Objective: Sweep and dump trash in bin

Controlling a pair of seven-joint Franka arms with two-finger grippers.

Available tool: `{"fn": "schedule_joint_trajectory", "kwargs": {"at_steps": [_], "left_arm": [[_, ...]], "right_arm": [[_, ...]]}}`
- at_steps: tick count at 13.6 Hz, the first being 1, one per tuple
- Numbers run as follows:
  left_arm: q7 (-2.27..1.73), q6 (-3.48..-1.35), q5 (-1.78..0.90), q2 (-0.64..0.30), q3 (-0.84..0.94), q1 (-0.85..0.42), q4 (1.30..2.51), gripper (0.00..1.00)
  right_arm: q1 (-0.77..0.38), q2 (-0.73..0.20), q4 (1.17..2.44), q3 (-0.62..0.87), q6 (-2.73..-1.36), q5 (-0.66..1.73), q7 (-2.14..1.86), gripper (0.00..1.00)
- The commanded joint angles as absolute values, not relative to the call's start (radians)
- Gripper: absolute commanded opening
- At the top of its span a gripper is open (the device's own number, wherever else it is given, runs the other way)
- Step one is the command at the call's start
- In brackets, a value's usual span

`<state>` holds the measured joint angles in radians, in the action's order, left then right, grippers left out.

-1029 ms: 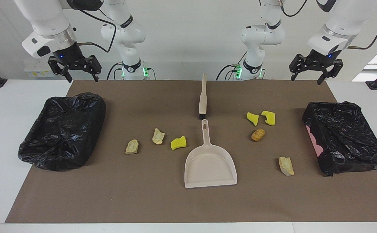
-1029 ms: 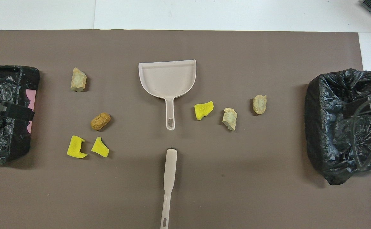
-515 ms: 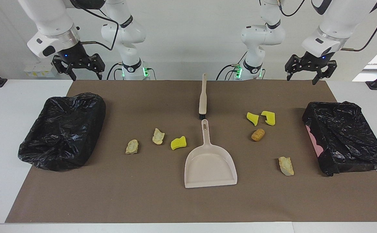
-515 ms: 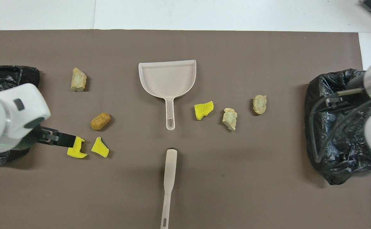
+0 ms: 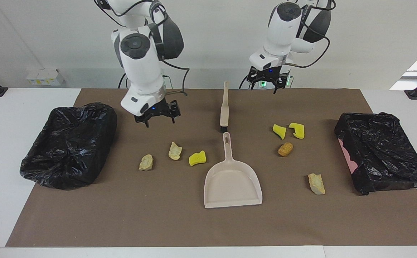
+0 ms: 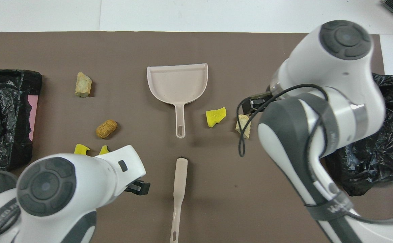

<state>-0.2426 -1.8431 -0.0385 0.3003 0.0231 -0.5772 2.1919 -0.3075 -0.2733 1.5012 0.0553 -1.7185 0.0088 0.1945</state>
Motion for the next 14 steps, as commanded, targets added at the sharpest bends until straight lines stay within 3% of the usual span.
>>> {"fn": "schedule_joint_trajectory", "kwargs": {"at_steps": [1,4,8,13,14], "left_arm": [[-0.339,-1.951,-0.044,0.341,0.005,-0.695,2.311,1.0],[-0.434,-2.041,-0.044,0.313,0.005,-0.793,2.385,1.0],[-0.535,-2.149,-0.052,0.296,0.005,-0.928,2.477,1.0],[-0.613,-2.271,-0.074,0.227,0.005,-0.969,2.533,1.0],[-0.624,-2.29,-0.074,0.219,0.005,-0.968,2.533,1.0]], "right_arm": [[-0.376,-0.35,1.456,0.058,-1.794,0.021,0.305,1.0],[-0.464,-0.42,1.442,0.058,-1.894,0.017,0.402,1.0],[-0.549,-0.635,1.217,0.048,-1.907,-0.021,0.509,1.0],[-0.59,-0.699,1.213,0.057,-1.948,-0.061,0.509,1.0],[-0.594,-0.699,1.221,0.058,-1.945,-0.061,0.508,0.93]]}}
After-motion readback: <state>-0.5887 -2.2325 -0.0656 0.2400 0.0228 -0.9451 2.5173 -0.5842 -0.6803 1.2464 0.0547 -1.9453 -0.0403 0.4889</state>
